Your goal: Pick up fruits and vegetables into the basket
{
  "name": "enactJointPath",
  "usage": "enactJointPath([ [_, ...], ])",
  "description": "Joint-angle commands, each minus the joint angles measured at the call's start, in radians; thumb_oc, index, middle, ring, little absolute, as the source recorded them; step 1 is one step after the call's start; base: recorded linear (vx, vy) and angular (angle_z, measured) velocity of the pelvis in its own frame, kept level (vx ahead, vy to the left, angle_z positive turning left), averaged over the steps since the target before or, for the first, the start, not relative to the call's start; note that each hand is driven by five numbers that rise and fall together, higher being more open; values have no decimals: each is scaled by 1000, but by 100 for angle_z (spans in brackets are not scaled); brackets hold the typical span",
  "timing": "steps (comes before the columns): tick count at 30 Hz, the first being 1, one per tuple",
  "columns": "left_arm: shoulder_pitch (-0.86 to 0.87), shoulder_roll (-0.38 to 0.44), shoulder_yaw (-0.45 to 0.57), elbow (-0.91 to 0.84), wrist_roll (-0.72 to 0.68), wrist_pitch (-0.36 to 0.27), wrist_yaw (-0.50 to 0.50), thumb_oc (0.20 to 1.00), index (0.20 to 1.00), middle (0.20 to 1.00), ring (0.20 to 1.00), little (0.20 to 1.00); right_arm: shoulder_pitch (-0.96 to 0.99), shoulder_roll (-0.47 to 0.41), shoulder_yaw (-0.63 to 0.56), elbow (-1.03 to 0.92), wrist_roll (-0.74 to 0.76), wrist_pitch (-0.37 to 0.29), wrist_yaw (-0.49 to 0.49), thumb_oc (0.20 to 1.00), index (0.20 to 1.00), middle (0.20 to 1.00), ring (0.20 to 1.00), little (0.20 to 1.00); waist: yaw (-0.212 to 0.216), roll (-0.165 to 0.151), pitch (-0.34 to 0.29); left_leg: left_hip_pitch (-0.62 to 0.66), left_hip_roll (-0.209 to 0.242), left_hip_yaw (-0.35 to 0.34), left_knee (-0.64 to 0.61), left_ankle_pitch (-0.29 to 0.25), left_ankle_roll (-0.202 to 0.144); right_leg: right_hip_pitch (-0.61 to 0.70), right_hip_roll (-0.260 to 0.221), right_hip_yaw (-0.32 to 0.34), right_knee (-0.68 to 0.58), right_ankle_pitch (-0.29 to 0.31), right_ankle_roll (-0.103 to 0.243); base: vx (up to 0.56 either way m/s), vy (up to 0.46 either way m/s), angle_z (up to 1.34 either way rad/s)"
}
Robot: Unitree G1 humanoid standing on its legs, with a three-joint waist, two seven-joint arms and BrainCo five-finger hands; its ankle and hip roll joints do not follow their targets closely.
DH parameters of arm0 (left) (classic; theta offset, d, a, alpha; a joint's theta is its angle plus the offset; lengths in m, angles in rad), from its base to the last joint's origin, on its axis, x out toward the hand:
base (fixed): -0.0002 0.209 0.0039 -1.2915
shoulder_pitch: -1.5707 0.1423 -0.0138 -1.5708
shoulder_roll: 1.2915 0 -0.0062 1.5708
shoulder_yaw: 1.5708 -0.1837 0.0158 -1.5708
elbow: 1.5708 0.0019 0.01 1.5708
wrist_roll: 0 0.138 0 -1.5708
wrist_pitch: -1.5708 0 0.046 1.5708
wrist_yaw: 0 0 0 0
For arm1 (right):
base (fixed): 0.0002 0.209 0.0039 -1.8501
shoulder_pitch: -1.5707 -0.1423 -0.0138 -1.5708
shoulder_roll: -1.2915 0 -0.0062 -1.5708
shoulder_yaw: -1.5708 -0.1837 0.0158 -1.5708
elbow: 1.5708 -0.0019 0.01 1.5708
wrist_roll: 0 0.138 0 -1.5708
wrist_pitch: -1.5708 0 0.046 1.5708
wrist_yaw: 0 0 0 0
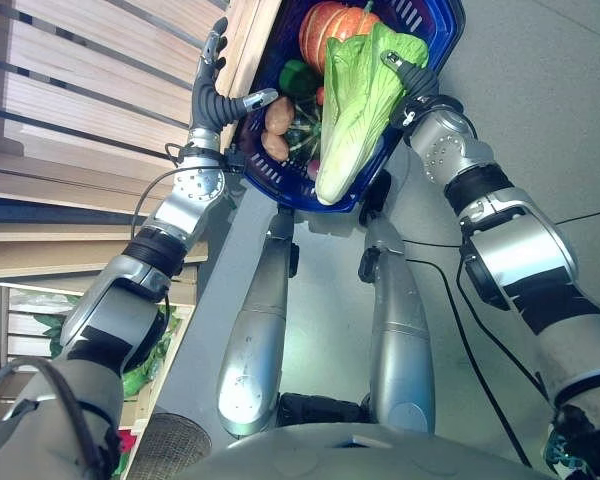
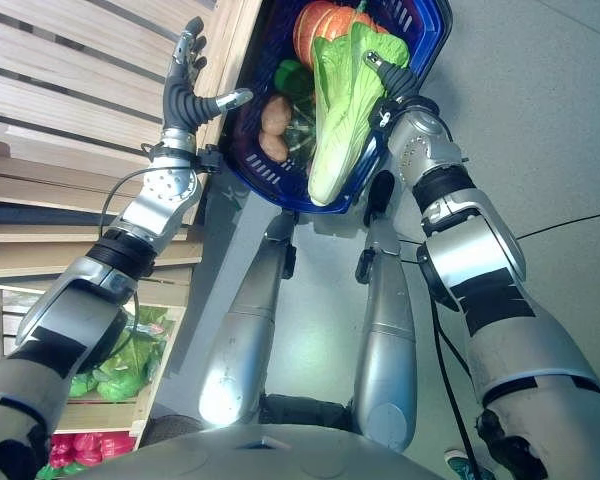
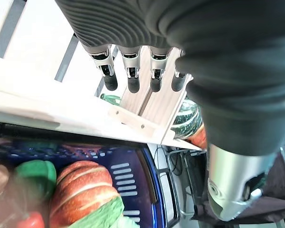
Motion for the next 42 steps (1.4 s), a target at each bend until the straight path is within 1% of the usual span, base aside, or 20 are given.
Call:
enactJointPath([
  [1, 5, -27, 33, -83, -30, -58, 26, 1000, 1000, 1000, 1000, 1000, -44, -2, 13, -13, -26, -32, -26, 1000, 1000, 1000, 1000, 1000, -2, 119, -43, 1, -86, 12, -54, 8, 52, 23, 46, -53, 105, -154, 50, 0, 0, 0],
  [6, 0, -33, 31, -82, -26, -59, 32, 1000, 1000, 1000, 1000, 1000, -51, -3, 24, 1, -70, -44, -68, 1000, 1000, 1000, 1000, 1000, -1, 121, -43, -4, -85, 12, -55, 10, 53, 18, 45, -53, 104, -152, 50, 0, 0, 0],
  [13, -1, -34, 24, -89, -27, -57, 37, 1000, 1000, 1000, 1000, 1000, -56, -5, 28, 7, -110, -47, -103, 1000, 1000, 1000, 1000, 1000, -1, 121, -43, -10, -87, 13, -53, 12, 53, 13, 44, -54, 99, -146, 51, 0, 0, 0],
  [20, 6, -34, 23, -94, -25, -58, 43, 1000, 1000, 1000, 1000, 1000, -54, -8, 33, 11, -124, -47, -116, 1000, 1000, 1000, 1000, 1000, -1, 121, -43, -6, -85, 14, -56, 12, 54, 16, 45, -53, 98, -146, 50, 0, 0, 0],
  [22, 10, -34, 22, -94, -26, -55, 43, 1000, 1000, 1000, 1000, 1000, -50, -8, 34, 13, -146, -58, -125, 1000, 1000, 1000, 1000, 1000, -1, 121, -43, 3, -87, 13, -57, 10, 55, 23, 46, -53, 98, -147, 49, 0, 0, 0],
  [26, 29, -29, 28, -99, -15, -38, 39, 1000, 1000, 1000, 1000, 1000, -24, -6, 39, -3, -214, -110, -130, 1000, 1000, 1000, 1000, 1000, -5, 115, -43, 35, -88, 10, -63, 4, 58, 52, 50, -51, 94, -151, 46, 0, 0, 0],
  [28, 43, -20, 34, -95, -14, -26, 39, 1000, 1000, 1000, 1000, 1000, -2, -11, 40, -23, -247, -131, -143, 1000, 1000, 1000, 1000, 1000, -8, 110, -43, 63, -87, 13, -76, 5, 57, 80, 50, -53, 83, -150, 46, -28, 10, -1],
  [29, 66, -9, 44, -88, -23, -3, 38, 1000, 1000, 1000, 1000, 1000, 27, -19, 40, -51, -285, -148, -152, 1000, 1000, 1000, 1000, 1000, -14, 103, -43, 100, -85, 17, -94, 6, 56, 116, 52, -54, 68, -148, 48, -52, 24, -3],
  [32, 108, 6, 58, -77, -25, 16, 36, 1000, 1000, 1000, 1000, 1000, 86, -32, 44, -95, -324, -161, -164, 1000, 1000, 1000, 1000, 1000, -24, 92, -43, 162, -81, 25, -126, 9, 53, 181, 52, -54, 36, -143, 51, -53, 33, -5],
  [35, 169, 21, 75, -77, -19, 28, 36, 1000, 1000, 1000, 1000, 1000, 174, -51, 48, -169, -369, -167, -181, 1000, 1000, 1000, 1000, 1000, -37, 80, -43, 246, -71, 32, -176, 17, 49, 263, 47, -51, -12, -134, 58, -41, 40, -5],
  [37, 193, 29, 83, -78, -17, 29, 33, 1000, 1000, 1000, 1000, 1000, 206, -63, 50, -197, -378, -170, -182, 1000, 1000, 1000, 1000, 1000, -42, 77, -43, 279, -66, 33, -198, 25, 47, 296, 46, -49, -34, -125, 60, -36, 24, -9],
  [38, 223, 35, 90, -73, -9, 30, 31, 1000, 1000, 1000, 1000, 1000, 254, -72, 48, -228, -415, -173, -189, 1000, 1000, 1000, 1000, 1000, -49, 71, -43, 327, -60, 36, -219, 20, 45, 341, 40, -46, -50, -130, 65, -45, 21, -9],
  [39, 226, 37, 93, -72, -10, 31, 31, 1000, 1000, 1000, 1000, 1000, 261, -75, 49, -235, -420, -174, -190, 1000, 1000, 1000, 1000, 1000, -51, 70, -43, 334, -58, 37, -225, 24, 45, 348, 40, -45, -57, -123, 67, -39, 15, -6],
  [40, 246, 39, 100, -67, -11, 32, 23, 1000, 1000, 1000, 1000, 1000, 290, -85, 50, -259, -420, -167, -189, 1000, 1000, 1000, 1000, 1000, -56, 67, -43, 366, -55, 38, -240, 24, 44, 379, 38, -41, -69, -123, 69, -39, 6, -5],
  [42, 291, 46, 110, -54, -25, 36, -2, 1000, 1000, 1000, 1000, 1000, 360, -91, 39, -281, -428, -177, -177, 1000, 1000, 1000, 1000, 1000, -65, 57, -43, 440, -47, 41, -266, 16, 43, 454, 27, -39, -98, -121, 75, -29, -8, -4],
])
